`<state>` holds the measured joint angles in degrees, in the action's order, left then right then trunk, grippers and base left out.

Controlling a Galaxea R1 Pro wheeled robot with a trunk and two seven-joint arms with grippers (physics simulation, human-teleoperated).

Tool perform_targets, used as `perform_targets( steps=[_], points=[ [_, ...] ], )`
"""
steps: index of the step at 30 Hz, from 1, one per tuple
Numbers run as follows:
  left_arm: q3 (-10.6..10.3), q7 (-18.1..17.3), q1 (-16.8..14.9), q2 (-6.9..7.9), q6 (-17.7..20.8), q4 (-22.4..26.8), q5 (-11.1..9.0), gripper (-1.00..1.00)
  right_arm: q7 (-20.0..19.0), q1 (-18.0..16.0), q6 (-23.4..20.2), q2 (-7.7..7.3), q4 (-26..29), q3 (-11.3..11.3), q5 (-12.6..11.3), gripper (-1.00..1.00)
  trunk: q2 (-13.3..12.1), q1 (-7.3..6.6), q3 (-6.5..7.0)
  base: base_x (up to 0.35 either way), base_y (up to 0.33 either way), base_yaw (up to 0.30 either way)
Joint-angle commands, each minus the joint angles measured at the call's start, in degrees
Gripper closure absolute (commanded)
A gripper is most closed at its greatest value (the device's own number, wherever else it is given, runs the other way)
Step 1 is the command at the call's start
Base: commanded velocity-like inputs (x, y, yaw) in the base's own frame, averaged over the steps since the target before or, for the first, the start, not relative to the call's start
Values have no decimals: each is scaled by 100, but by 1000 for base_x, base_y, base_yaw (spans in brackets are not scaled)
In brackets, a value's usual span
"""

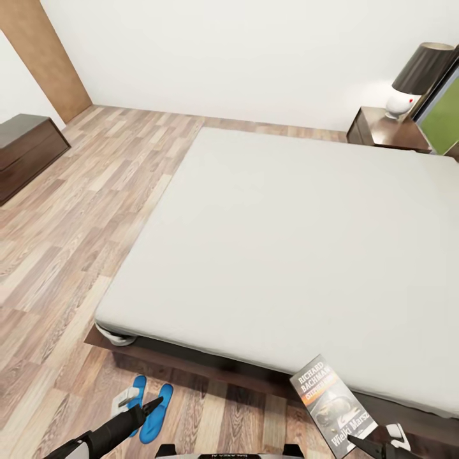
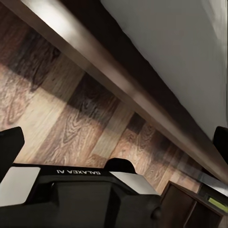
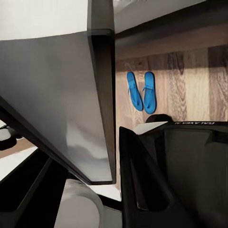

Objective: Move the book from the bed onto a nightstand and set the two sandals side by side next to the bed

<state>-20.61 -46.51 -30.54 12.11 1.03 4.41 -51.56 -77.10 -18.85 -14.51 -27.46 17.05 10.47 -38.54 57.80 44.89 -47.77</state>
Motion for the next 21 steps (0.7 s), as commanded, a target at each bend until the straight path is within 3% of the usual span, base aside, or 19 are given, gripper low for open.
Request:
perform_targets(
  steps=[1, 21],
  points=[
    [-48, -26, 0, 2, 11, -1, -56, -100, -11, -3, -8, -5, 0, 42, -57, 100, -39, -22, 15, 0, 0, 0],
    [-58, -25, -1, -7, 11, -89, -56, -100, 28, -4, 363, -5, -26, 43, -57, 100, -841, -461, 374, 0, 0, 0]
  ],
)
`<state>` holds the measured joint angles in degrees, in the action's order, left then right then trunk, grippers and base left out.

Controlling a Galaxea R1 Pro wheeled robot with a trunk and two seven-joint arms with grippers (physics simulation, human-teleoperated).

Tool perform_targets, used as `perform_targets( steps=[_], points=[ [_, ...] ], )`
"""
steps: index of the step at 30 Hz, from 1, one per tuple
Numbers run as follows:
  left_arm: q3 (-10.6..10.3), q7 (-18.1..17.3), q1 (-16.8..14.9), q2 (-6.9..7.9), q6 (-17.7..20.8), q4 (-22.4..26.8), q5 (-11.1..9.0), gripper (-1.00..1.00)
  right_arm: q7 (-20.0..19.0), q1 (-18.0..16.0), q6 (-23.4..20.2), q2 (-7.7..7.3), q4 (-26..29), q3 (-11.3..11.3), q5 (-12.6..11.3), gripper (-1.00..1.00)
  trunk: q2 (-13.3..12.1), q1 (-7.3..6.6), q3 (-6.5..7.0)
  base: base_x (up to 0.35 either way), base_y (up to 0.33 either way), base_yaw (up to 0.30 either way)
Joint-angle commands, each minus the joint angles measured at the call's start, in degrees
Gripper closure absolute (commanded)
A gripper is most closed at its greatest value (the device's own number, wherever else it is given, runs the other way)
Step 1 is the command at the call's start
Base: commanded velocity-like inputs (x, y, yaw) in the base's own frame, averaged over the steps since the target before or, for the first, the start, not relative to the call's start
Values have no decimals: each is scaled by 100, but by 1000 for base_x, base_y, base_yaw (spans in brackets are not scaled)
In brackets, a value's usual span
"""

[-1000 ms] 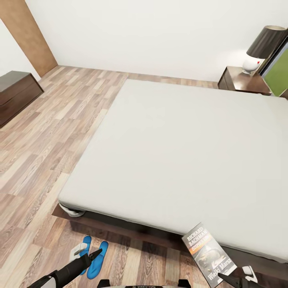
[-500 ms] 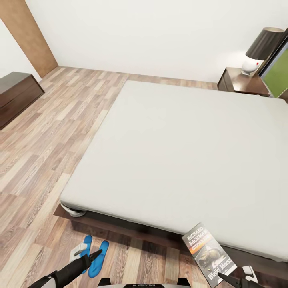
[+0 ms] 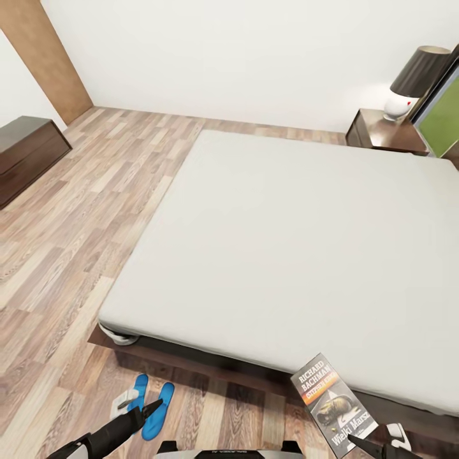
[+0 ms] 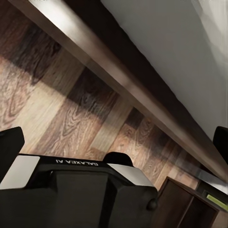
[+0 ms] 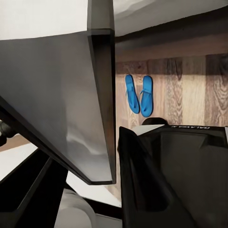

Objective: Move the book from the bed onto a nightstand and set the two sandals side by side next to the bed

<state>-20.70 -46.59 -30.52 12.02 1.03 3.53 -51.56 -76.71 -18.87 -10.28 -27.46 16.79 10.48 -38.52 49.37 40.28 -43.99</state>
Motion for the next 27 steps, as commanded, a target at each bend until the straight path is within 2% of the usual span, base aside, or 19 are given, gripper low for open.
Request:
perform_targets(
  steps=[1, 20, 27],
  points=[
    [-48, -17, -1, 2, 11, -1, -56, -100, -11, -3, -59, -5, 0, 42, -59, 100, -38, -22, 15, 0, 0, 0],
    [-48, -17, -4, 2, 11, -1, -56, -100, 23, 2, -45, 3, -18, 33, -67, 100, -800, -439, 356, 0, 0, 0],
    [-48, -17, -1, 2, 11, -1, -56, -100, 24, 1, -44, 3, -18, 33, -68, 100, -1081, -593, 530, 0, 0, 0]
  ],
)
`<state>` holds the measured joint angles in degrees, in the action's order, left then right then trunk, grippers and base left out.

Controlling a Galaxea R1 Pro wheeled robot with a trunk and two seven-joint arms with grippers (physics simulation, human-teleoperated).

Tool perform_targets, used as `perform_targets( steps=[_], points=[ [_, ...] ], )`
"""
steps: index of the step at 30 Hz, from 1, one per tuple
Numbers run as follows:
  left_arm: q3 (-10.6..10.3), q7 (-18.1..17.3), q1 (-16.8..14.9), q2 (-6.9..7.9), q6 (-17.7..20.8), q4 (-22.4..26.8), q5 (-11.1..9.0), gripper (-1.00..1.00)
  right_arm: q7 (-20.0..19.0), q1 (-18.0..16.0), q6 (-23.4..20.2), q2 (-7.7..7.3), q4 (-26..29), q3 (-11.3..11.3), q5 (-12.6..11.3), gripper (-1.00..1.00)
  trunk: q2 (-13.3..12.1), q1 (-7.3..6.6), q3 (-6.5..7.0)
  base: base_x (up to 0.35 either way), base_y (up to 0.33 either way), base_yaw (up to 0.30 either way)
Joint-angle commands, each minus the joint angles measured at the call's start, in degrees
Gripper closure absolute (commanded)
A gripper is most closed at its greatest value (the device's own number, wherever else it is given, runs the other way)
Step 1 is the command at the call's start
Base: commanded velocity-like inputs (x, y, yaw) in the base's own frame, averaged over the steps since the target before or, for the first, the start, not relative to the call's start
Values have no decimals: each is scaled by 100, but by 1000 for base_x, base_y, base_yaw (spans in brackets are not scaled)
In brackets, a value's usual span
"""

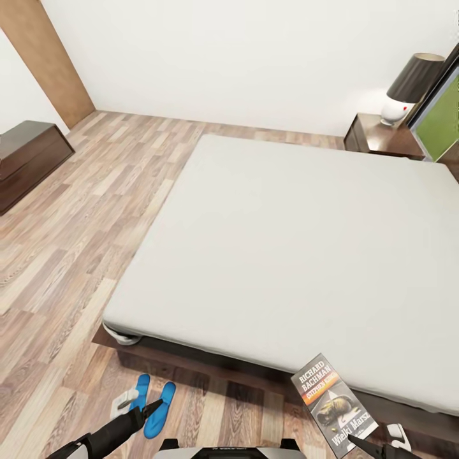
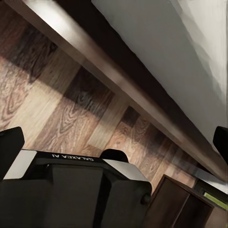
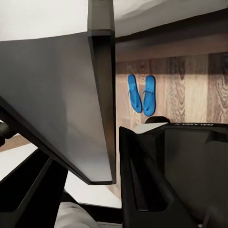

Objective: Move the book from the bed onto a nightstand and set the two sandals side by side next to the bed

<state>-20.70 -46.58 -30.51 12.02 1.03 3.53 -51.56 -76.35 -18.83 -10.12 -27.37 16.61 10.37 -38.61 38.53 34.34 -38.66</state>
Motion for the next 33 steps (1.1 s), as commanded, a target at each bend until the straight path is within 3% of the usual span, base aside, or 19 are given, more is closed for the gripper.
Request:
perform_targets(
  steps=[1, 26, 33],
  points=[
    [-48, -17, -2, 2, 11, -1, -55, -100, -12, -4, -60, -5, 0, 44, -59, 100, -37, -21, 23, 0, 0, 0],
    [-48, -26, -4, 10, 11, -1, -55, -100, -12, -4, -60, -7, 0, 44, -59, 100, -1040, -570, 700, 0, 0, 0],
    [-46, -26, -4, 11, 11, -1, -55, -100, -13, -5, -60, -5, 0, 44, -59, 100, -1040, -570, 730, 0, 0, 0]
  ],
)
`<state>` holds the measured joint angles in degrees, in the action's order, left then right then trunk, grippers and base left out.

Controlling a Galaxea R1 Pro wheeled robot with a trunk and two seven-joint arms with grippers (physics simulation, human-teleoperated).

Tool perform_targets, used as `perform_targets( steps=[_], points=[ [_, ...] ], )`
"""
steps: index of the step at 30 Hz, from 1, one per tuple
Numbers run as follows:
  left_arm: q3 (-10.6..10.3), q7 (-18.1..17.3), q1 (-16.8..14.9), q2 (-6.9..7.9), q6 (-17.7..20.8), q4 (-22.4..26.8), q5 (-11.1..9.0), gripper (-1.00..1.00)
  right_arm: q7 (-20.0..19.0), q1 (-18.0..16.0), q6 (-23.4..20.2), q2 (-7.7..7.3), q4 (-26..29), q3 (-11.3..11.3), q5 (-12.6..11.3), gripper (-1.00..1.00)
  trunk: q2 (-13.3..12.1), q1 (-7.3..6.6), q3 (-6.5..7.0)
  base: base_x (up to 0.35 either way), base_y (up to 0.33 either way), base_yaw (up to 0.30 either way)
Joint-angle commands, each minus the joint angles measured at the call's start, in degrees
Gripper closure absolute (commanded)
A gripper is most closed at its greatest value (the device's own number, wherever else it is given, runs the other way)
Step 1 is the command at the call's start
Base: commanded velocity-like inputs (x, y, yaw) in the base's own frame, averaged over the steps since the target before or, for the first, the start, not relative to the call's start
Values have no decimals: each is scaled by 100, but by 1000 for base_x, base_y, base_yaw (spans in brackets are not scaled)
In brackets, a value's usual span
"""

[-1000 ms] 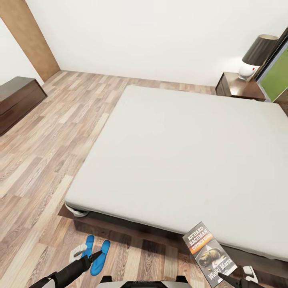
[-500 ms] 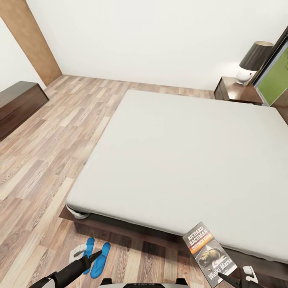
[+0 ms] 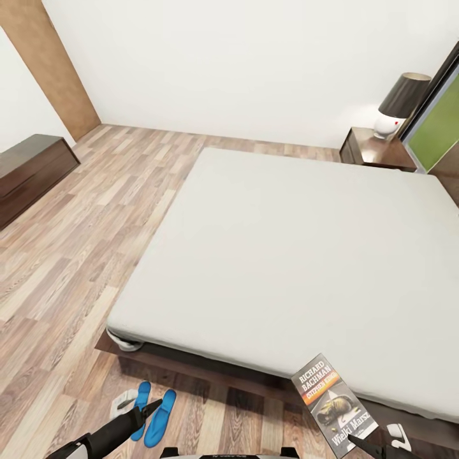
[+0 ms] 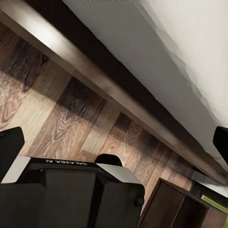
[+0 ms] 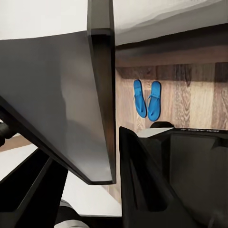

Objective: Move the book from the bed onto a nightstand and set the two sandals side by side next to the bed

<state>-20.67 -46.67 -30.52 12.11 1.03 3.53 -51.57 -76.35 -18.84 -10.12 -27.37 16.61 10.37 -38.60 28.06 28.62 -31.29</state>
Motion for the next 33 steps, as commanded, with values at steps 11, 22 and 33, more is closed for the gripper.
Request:
perform_targets(
  steps=[11, 22, 33],
  points=[
    [-51, -6, -3, -2, 11, -48, -55, -100, -11, -6, 456, -5, -398, 27, -63, 100, 7, 2, 40, 0, 0, 0],
    [-57, 4, -1, -6, 11, -63, -55, -100, -11, -3, 492, -5, -437, 26, -60, 100, 7, 2, 141, 0, 0, 0],
    [-59, 16, 0, -7, 8, -66, -55, -100, -11, -4, 494, -5, -436, 26, -62, 100, 7, 2, 243, 0, 0, 0]
  ],
)
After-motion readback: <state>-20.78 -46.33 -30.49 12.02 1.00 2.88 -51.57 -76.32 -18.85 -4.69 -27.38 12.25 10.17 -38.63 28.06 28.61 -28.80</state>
